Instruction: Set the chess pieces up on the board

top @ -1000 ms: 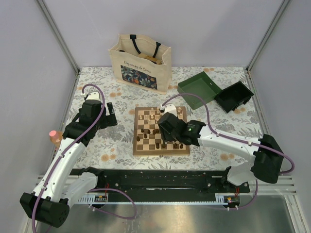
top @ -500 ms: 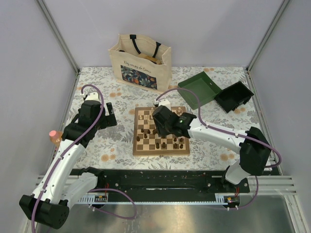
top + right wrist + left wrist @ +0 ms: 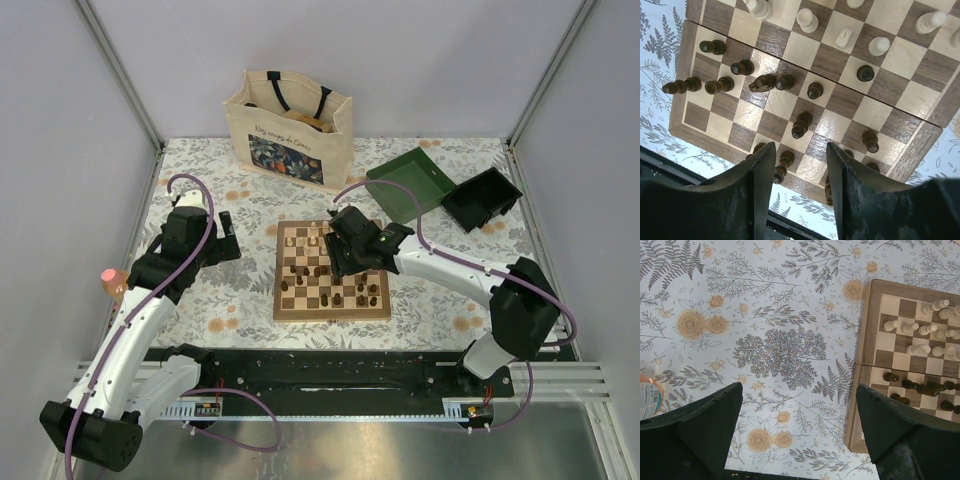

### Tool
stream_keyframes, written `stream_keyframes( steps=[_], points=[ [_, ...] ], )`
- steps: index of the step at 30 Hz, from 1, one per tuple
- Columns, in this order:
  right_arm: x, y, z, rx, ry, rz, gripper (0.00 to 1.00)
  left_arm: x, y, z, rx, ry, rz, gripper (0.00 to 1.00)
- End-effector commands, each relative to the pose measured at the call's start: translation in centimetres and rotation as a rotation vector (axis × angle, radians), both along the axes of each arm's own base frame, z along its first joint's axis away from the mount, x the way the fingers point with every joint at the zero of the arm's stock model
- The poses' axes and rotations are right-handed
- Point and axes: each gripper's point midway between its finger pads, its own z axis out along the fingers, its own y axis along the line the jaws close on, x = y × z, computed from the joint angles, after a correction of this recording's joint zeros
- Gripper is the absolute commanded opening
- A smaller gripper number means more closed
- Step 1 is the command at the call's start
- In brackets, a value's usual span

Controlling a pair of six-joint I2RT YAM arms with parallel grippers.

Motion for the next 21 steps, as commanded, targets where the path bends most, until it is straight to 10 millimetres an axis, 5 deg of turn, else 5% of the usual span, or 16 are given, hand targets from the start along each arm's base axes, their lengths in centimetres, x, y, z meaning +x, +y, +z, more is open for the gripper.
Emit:
stream_keyframes(
  steps=[1,21],
  points=[
    [-0.2,1.8,0.2,0.07,0.025,0.018,0.54,0.4,-0.2,0.4,-0.009,-0.017,-0.01,0.99],
    [-0.3,1.5,-1.7,0.029,0.06,0.0,0.48,0.0,0.1,0.2,-0.012,-0.025,0.011,0.99]
  ],
)
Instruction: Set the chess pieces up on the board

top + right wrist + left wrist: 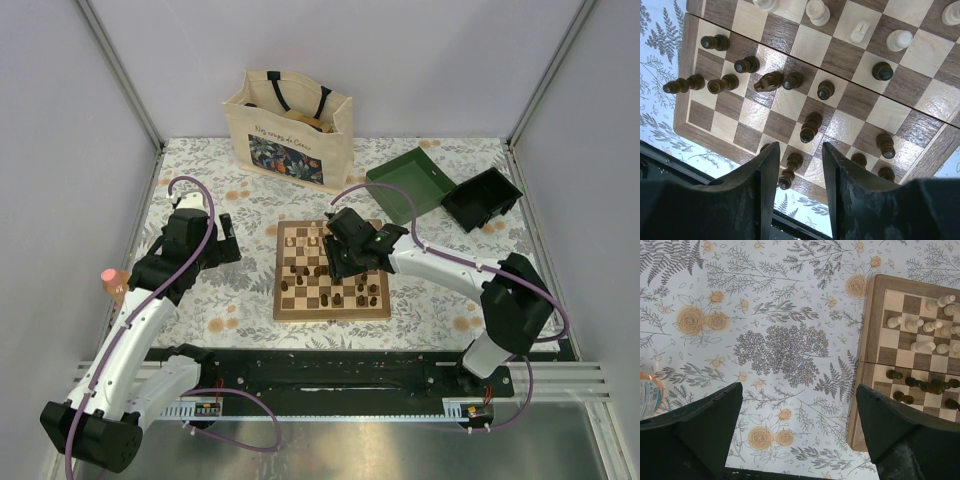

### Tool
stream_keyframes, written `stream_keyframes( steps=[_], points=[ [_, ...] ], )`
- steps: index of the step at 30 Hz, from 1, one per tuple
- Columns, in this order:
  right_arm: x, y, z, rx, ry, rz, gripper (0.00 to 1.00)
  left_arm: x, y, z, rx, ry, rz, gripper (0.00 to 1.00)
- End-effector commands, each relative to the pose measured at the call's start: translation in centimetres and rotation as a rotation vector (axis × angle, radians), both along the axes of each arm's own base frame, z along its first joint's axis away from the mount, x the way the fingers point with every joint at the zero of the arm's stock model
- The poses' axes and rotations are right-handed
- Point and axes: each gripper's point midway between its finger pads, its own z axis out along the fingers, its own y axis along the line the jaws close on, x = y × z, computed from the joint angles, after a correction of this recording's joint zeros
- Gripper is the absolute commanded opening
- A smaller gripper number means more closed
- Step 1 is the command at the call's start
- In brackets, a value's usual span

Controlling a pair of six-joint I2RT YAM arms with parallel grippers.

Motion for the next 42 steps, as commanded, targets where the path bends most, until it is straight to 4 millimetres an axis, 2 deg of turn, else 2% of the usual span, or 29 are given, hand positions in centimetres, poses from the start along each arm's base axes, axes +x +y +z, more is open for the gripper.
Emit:
stream_keyframes(
  steps=[1,10,23,29,33,42],
  points=[
    [0.3,0.4,-0.5,-0.002,0.001,-0.009,0.47,0.3,0.0,0.9,-0.016,-0.039,0.01,0.99],
    [0.3,0.0,-2.3,-0.051,0.023,-0.02,0.47,0.2,-0.1,0.8,-0.021,-0.039,0.002,0.99],
    [0.9,0.3,-2.9,-0.069,0.027,-0.024,0.39,0.3,-0.2,0.8,-0.017,-0.034,-0.002,0.99],
    [1.0,0.3,-2.7,-0.064,0.018,-0.026,0.38,0.3,-0.2,0.7,-0.017,-0.03,-0.003,0.99],
    [1.1,0.4,-2.3,-0.057,0.006,-0.028,0.44,0.3,-0.2,0.7,-0.016,-0.031,-0.002,0.99],
    [1.5,0.6,-1.1,-0.031,-0.028,-0.035,0.43,0.3,-0.1,0.7,-0.015,-0.033,0.0,0.99]
  ],
)
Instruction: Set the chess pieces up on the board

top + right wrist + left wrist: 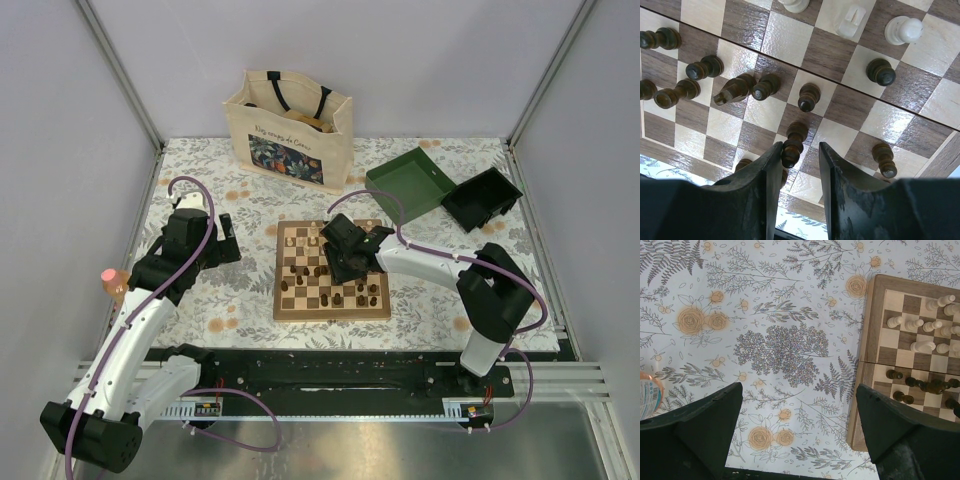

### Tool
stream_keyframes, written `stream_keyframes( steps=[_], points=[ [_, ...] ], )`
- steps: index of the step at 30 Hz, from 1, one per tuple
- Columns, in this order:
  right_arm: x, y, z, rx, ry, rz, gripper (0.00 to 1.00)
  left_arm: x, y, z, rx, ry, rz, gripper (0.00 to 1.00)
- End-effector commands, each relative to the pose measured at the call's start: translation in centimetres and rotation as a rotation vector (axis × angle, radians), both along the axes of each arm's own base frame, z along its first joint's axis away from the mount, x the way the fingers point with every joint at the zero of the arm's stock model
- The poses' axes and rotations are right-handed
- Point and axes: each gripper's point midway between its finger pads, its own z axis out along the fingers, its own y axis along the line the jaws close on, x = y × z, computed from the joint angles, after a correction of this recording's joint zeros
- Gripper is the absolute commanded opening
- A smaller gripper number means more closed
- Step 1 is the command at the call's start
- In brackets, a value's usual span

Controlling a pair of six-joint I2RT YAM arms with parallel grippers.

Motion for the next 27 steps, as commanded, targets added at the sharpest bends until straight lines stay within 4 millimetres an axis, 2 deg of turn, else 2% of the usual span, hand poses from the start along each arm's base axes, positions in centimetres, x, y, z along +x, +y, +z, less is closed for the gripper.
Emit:
stream_keyframes(
  steps=[1,9,17,21,27],
  points=[
    [1.4,1.2,3.1,0.072,-0.087,-0.02,0.43,0.3,-0.1,0.7,-0.015,-0.03,0.0,0.99],
    [1.4,1.5,3.2,0.089,-0.085,-0.02,0.43,0.3,-0.1,0.7,-0.015,-0.03,0.001,0.99],
    [1.4,1.4,3.3,0.088,-0.088,-0.02,0.37,0.3,-0.1,0.7,-0.016,-0.031,0.001,0.99],
    [1.4,1.3,3.4,0.09,-0.092,-0.02,0.33,0.3,-0.1,0.6,-0.016,-0.029,0.001,0.99],
    [1.3,0.8,4.4,0.095,-0.115,-0.024,0.2,0.3,-0.1,0.7,-0.017,-0.033,0.001,0.99]
  ],
)
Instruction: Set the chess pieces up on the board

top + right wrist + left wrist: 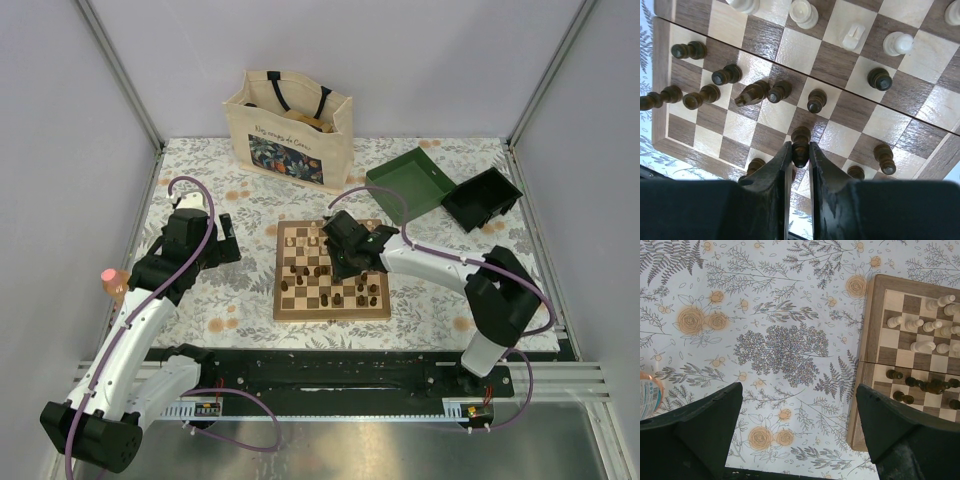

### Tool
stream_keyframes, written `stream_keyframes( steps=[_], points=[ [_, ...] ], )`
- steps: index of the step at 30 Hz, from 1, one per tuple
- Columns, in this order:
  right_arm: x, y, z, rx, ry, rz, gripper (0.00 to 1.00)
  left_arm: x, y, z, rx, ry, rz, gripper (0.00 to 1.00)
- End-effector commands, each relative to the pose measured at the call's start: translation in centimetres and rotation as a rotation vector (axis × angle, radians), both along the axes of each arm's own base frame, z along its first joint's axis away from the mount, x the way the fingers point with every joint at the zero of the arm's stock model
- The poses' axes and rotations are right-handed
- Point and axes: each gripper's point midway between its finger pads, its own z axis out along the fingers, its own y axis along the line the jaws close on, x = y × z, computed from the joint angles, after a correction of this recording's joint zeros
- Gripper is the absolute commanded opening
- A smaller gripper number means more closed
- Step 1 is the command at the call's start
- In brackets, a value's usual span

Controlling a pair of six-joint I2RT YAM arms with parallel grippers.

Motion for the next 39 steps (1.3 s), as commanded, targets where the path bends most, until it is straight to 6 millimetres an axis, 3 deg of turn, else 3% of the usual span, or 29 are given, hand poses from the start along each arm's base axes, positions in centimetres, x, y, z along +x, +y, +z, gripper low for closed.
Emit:
stream_keyframes(
  steps=[1,8,15,22,39],
  points=[
    [0.7,0.0,3.6,0.056,-0.092,-0.02,0.2,0.3,-0.1,0.7,-0.016,-0.032,0.003,0.99],
    [0.0,-2.1,5.1,0.043,-0.132,-0.038,0.19,0.3,-0.1,0.6,-0.014,-0.026,0.003,0.99],
    [-2.2,-3.4,4.7,0.047,-0.11,-0.047,0.19,0.4,0.0,0.6,-0.014,-0.029,0.004,0.99],
    [-3.9,-2.7,3.5,0.006,-0.087,-0.012,0.19,0.4,-0.1,0.6,-0.013,-0.026,0.003,0.99],
    [-5.3,-2.5,1.7,-0.057,-0.058,-0.004,0.19,0.4,-0.2,0.6,-0.017,-0.025,-0.004,0.99]
  ],
)
